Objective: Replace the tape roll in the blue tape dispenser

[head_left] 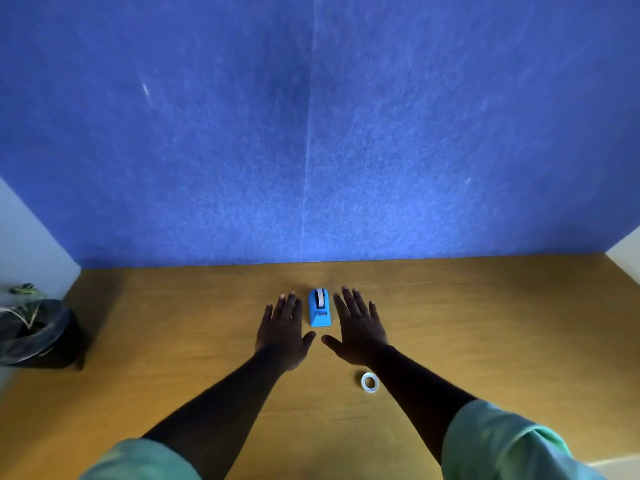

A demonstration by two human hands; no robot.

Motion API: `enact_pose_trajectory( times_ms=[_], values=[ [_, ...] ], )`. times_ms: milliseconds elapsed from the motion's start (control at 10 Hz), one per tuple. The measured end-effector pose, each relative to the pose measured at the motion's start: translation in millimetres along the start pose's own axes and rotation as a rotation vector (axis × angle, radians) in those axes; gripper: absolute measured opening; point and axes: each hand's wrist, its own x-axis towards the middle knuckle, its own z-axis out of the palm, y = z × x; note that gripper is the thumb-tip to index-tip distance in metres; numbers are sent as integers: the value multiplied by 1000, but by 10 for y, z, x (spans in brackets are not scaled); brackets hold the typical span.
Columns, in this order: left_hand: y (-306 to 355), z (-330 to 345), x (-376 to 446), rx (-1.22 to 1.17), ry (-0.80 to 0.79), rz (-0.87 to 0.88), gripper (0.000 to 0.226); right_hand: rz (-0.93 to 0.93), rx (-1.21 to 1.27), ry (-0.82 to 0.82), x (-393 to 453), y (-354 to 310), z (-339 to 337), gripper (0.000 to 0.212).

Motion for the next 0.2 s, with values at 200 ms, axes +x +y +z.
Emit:
enact_pose_trajectory(
  times_ms=[200],
  values=[
    [101,-84,-69,35,44,0,84,-24,-36,70,-23,14,-83,100]
  ],
)
